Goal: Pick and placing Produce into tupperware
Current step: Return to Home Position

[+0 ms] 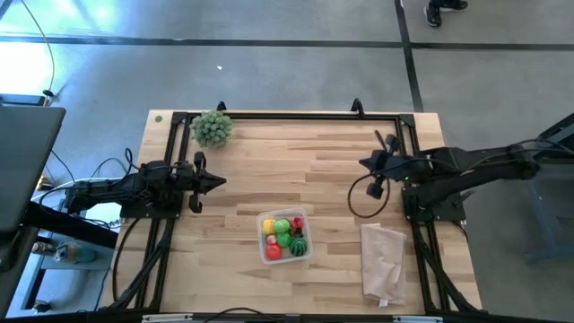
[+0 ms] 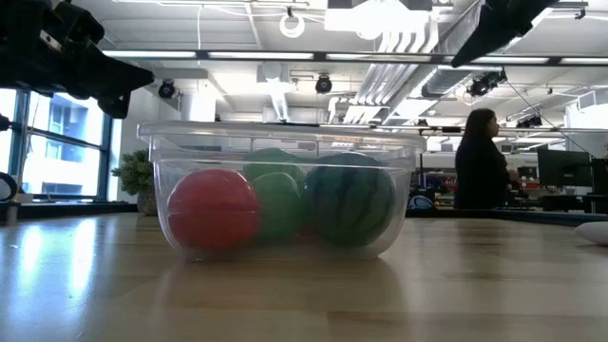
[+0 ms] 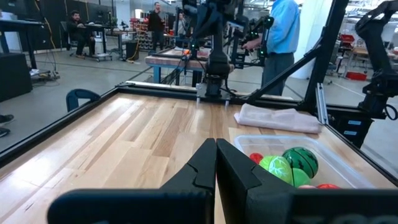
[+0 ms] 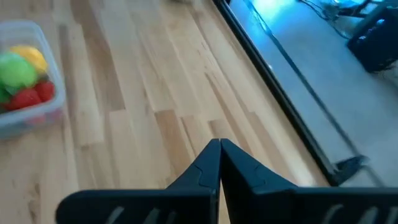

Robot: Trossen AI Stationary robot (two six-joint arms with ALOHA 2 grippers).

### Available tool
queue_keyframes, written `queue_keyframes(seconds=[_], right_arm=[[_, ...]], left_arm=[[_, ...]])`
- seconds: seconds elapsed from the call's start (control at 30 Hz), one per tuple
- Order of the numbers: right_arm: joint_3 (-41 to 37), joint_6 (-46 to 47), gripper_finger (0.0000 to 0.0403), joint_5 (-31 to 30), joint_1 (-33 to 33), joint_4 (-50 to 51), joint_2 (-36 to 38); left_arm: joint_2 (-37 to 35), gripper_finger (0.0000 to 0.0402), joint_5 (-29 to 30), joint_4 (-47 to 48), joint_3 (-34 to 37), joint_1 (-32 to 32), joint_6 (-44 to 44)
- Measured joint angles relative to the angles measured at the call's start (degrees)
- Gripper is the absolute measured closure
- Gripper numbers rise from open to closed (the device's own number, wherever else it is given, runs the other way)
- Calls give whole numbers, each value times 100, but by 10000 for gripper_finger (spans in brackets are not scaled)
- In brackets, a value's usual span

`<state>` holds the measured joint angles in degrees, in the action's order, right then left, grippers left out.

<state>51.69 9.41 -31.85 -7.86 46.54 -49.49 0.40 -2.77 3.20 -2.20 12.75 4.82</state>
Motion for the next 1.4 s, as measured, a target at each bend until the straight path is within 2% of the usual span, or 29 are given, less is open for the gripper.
queue_keyframes(seconds=[0.27, 0.4, 0.57, 0.87, 1.23, 1.4], right_arm=[[-947, 5, 403, 916, 657, -742, 1110], [-1063, 341, 403, 1224, 914, -715, 1435], [-1066, 171, 403, 1553, 1088, -941, 1903], [-1064, -1129, 403, 2197, 1100, -3183, 3269], [-1066, -1473, 403, 2242, 1101, -3204, 4571], [-1059, -1574, 403, 2242, 1100, -3122, 4928]], left_arm=[[0, 401, 0, 2, 0, -2, 0], [0, 401, 0, 0, 0, 0, -2], [-1, 401, 0, 0, 1, -2, -1], [0, 401, -2, 0, 1, -2, -2], [-1, 401, 0, 2, 1, -2, -1], [0, 401, 0, 0, 0, -2, 0]])
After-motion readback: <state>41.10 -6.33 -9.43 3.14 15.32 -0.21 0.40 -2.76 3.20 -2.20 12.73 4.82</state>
